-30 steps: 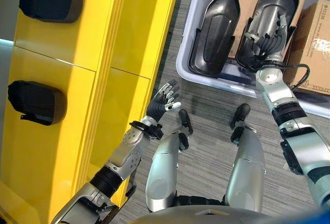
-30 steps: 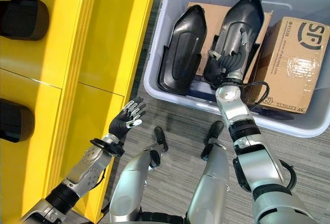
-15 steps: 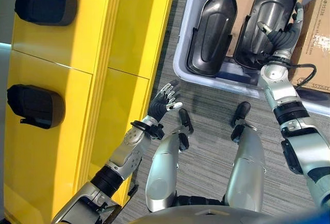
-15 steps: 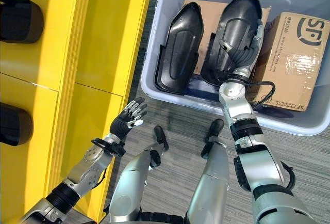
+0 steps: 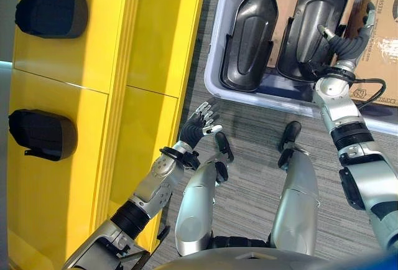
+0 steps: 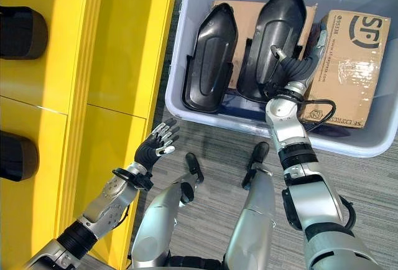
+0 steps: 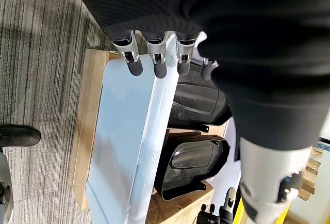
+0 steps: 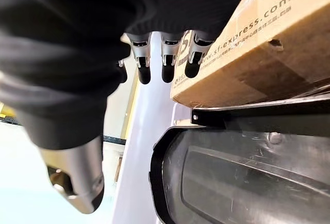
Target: Move parts from the plastic box to the shelf.
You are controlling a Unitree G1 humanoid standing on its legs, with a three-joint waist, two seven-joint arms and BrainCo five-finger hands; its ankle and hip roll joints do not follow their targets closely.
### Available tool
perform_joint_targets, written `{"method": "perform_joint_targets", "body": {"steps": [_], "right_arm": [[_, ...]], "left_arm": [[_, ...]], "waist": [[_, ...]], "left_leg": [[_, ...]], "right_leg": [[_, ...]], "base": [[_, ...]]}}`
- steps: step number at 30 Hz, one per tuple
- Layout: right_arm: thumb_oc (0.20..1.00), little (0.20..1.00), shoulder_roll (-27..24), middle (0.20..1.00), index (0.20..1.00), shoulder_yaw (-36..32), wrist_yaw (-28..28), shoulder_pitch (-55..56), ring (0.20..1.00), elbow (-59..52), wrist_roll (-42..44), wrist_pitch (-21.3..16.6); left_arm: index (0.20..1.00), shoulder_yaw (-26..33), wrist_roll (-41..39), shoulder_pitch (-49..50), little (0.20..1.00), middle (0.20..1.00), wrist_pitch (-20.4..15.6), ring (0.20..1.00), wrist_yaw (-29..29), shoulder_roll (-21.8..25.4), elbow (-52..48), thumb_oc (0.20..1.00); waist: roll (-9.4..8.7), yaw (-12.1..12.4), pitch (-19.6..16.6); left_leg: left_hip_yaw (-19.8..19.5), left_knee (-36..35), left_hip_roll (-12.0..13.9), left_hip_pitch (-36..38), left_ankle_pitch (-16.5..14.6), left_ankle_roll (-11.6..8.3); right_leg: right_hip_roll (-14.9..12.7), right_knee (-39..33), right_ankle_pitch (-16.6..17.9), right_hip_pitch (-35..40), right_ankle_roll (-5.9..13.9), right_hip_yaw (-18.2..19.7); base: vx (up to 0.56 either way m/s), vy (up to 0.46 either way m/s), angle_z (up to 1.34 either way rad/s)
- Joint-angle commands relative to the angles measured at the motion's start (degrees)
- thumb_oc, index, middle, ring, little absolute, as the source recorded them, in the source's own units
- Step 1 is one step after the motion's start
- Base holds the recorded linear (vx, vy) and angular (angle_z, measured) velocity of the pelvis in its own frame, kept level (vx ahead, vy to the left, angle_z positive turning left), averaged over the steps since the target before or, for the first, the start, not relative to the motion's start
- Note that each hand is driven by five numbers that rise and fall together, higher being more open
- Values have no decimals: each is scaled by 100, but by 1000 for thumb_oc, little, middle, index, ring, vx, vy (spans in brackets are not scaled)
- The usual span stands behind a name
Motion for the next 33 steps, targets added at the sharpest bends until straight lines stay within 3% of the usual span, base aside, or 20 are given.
{"method": "perform_joint_targets", "body": {"steps": [1, 8, 18, 25, 26, 28, 30, 32, 33], "right_arm": [[1000, 1000, -474, 1000, 1000, -38, 133, -163, 1000, -140, 234, -286], [1000, 1000, -592, 1000, 1000, 36, 816, -366, 1000, 322, 732, -289], [1000, 1000, -691, 1000, 1000, 133, 835, -668, 1000, 885, 1070, -66], [1000, 1000, -814, 1000, 1000, 175, 691, -851, 1000, 1632, 1027, 274], [1000, 1000, -801, 1000, 1000, 298, 654, -931, 1000, 1764, 1319, 492], [1000, 1000, -779, 1000, 1000, 283, 639, -916, 1000, 1896, 1550, 523], [1000, 1000, -778, 1000, 1000, 280, 612, -914, 1000, 1974, 1194, 642], [1000, 1000, -807, 1000, 1000, 499, 551, -990, 1000, 2166, 765, 1121], [1000, 1000, -809, 1000, 1000, 524, 539, -1003, 1000, 2184, 701, 1182]], "left_arm": [[1000, -203, -12, 189, 1000, 1000, -271, 1000, -4, -335, -524, 1000], [1000, -247, -13, 151, 1000, 1000, -213, 1000, -36, -349, -526, 1000], [1000, -346, 108, 47, 1000, 1000, -150, 1000, 87, -283, -598, 1000], [1000, -460, 137, -68, 1000, 1000, -116, 1000, 151, -322, -559, 1000], [1000, -495, 133, -115, 1000, 1000, -117, 1000, 136, -332, -500, 1000], [1000, -524, 100, -128, 1000, 1000, -154, 1000, 140, -328, -485, 1000], [1000, -545, 121, -159, 1000, 1000, -158, 1000, 155, -336, -483, 1000], [1000, -551, 228, -223, 1000, 1000, -132, 1000, 205, -306, -470, 1000], [1000, -552, 240, -231, 1000, 1000, -139, 1000, 216, -302, -468, 1000]], "waist": [[833, -74, 6], [856, -41, 6], [894, 37, 6], [936, 86, 6], [948, 96, 6], [955, 100, 6], [959, 104, 6], [962, 144, 6], [960, 148, 6]], "left_leg": [[-60, 341, 221, -280, -340, -144], [-74, 393, 247, -409, -333, -172], [-107, 489, 256, -653, -345, -168], [-145, 582, 251, -847, -382, -173], [-140, 550, 242, -883, -358, -181], [-149, 520, 237, -899, -346, -182], [-154, 502, 231, -912, -340, -175], [-173, 503, 220, -944, -336, -158], [-178, 506, 219, -953, -336, -157]], "right_leg": [[75, 699, -1027, 160, 298, 255], [64, 773, -1056, 7, 259, 269], [18, 922, -1078, -229, 256, 271], [0, 1026, -1117, -406, 237, 273], [17, 1000, -1094, -451, 239, 278], [26, 974, -1084, -465, 242, 283], [30, 964, -1079, -476, 246, 288], [12, 962, -1058, -483, 260, 267], [11, 965, -1056, -488, 262, 264]], "base": [[0, 0, 0], [0, 0, 0], [2, -5, 2], [4, -6, 2], [6, 8, 11], [5, 11, 7], [1, 5, 2], [0, 0, 0], [0, 0, 0]]}}
